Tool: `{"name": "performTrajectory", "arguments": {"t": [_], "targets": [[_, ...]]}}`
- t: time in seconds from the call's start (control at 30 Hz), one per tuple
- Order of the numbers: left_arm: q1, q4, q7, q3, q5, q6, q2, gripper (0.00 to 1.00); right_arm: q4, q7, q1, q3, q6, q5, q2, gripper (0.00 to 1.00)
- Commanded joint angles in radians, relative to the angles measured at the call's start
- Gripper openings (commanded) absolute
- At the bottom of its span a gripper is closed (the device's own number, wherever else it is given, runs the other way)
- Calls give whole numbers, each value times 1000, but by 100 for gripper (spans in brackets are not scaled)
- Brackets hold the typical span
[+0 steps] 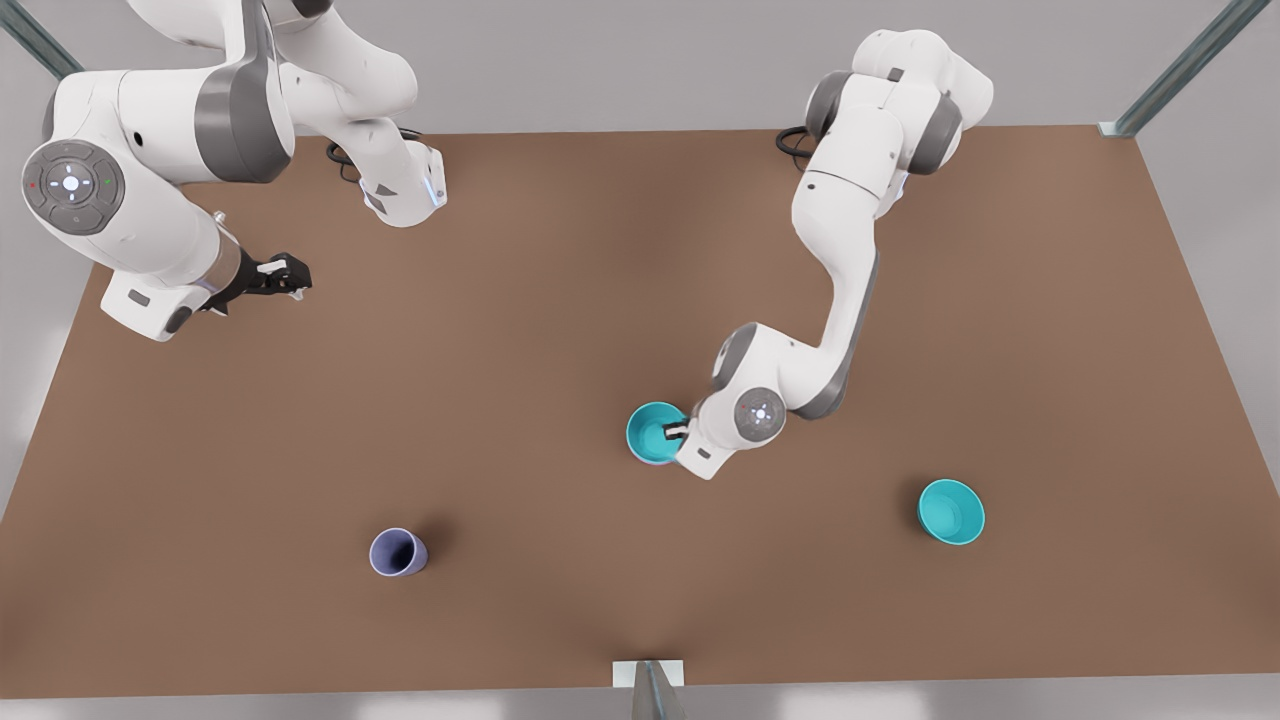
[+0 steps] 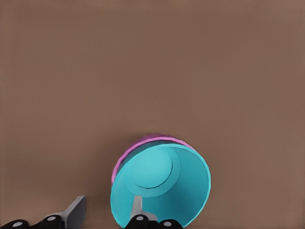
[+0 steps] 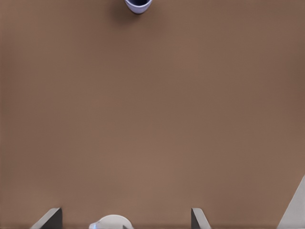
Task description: Stack the blue bowl on the pink bowl
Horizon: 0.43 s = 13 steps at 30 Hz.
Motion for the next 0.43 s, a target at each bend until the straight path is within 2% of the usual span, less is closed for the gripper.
{"name": "performTrajectory", "arguments": {"t": [0.0, 0.13, 0.17, 0.2, 0.23, 0.27, 0.4], "targets": [[58, 7, -23, 20, 51, -233, -71, 100, 0, -22, 0, 0, -2, 0, -1, 100], [190, 62, 374, 41, 394, -650, -356, 100, 3, -22, 0, 0, -2, 0, 1, 100], [192, 69, 405, 38, 431, -728, -414, 100, 3, -22, 0, 0, -2, 0, 1, 100], [261, 125, 408, 0, 422, -770, -454, 100, 3, -22, 0, 0, -2, 0, 1, 100], [322, 5, 428, -46, 411, -665, -574, 100, 3, -22, 0, 0, -2, 0, 1, 100], [324, -49, 431, -49, 416, -615, -614, 100, 3, -22, 0, 0, -2, 0, 1, 100], [319, -49, 430, -48, 414, -615, -605, 100, 3, -22, 0, 0, -2, 2, 1, 100]]}}
